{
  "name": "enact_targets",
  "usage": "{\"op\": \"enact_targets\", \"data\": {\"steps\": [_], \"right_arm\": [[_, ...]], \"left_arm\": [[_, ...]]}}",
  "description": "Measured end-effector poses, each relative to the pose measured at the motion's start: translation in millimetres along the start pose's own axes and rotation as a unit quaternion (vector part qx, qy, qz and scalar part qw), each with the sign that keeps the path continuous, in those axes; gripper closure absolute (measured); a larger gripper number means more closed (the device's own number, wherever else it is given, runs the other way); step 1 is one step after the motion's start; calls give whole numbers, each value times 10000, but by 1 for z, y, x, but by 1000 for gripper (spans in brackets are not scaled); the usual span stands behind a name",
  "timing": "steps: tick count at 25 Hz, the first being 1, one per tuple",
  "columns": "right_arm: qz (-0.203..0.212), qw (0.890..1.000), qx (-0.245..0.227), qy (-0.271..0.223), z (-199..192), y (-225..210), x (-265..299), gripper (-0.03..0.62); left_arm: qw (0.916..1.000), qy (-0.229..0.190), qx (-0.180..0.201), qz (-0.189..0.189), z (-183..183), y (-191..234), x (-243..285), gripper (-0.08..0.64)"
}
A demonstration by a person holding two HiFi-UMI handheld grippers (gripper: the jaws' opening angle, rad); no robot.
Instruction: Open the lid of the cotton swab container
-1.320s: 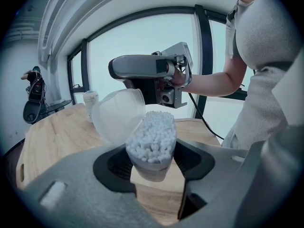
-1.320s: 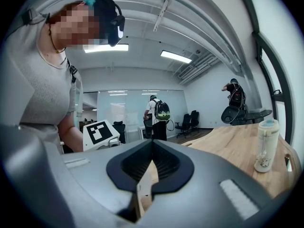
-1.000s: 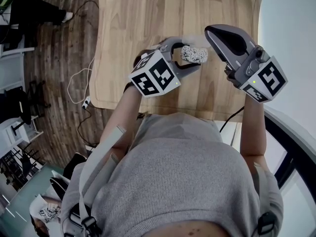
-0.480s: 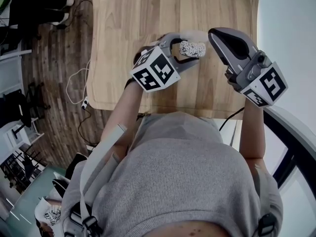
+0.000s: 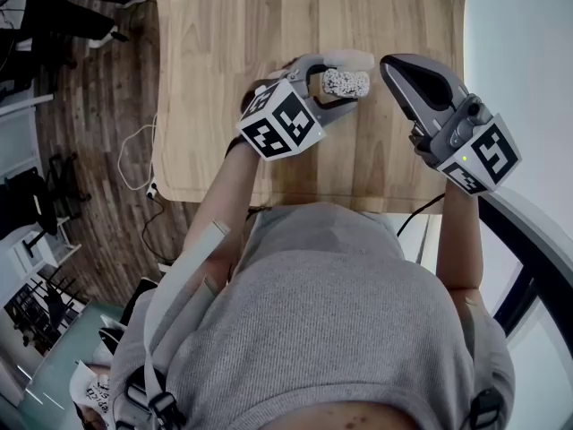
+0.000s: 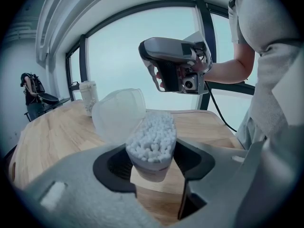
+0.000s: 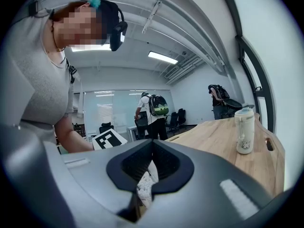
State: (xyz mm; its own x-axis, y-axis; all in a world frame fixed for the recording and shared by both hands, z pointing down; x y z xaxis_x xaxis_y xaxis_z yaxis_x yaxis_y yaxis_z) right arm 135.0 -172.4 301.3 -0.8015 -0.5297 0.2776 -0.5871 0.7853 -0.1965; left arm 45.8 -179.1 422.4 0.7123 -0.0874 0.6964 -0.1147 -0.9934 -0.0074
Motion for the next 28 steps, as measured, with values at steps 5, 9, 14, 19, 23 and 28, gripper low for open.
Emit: {"op": "enact_targets", "data": {"steps": [5,9,14,19,23,28], "right_arm": [[-35,9999,70,67,-6,-3,-5,591],[-22,9999,117,77,-10,-5,-6,591],[-10,9998,168,70,-12,-5,-4,591],[9,9996,252,96,-18,-5,-4,591],[8,9996,280,97,-20,-7,-4,591],[29,9995,293,78,-19,-5,-1,591]], "left_arm": [[10000,38,-8,-23,-4,0,9,302],[9999,113,-26,-19,-11,1,18,302],[9998,133,-114,-26,-19,2,24,302],[9998,133,-134,-25,-23,3,29,302],[9998,135,-152,-15,-26,3,34,302],[9998,142,-87,-62,-29,1,37,302]]}}
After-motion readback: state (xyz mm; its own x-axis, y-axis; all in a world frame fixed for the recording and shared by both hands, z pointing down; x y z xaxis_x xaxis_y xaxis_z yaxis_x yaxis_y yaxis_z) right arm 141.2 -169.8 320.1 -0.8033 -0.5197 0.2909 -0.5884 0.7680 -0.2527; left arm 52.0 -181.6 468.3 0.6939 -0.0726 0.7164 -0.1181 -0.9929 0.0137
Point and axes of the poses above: the fingertips, and each gripper's own axes: x forward along the fingers, y to its left, z out of its top, the point moved 5 cm from there along -x, backward along the fingers, and after that the axes turned 10 degrees about y, right-handed, at the moved point
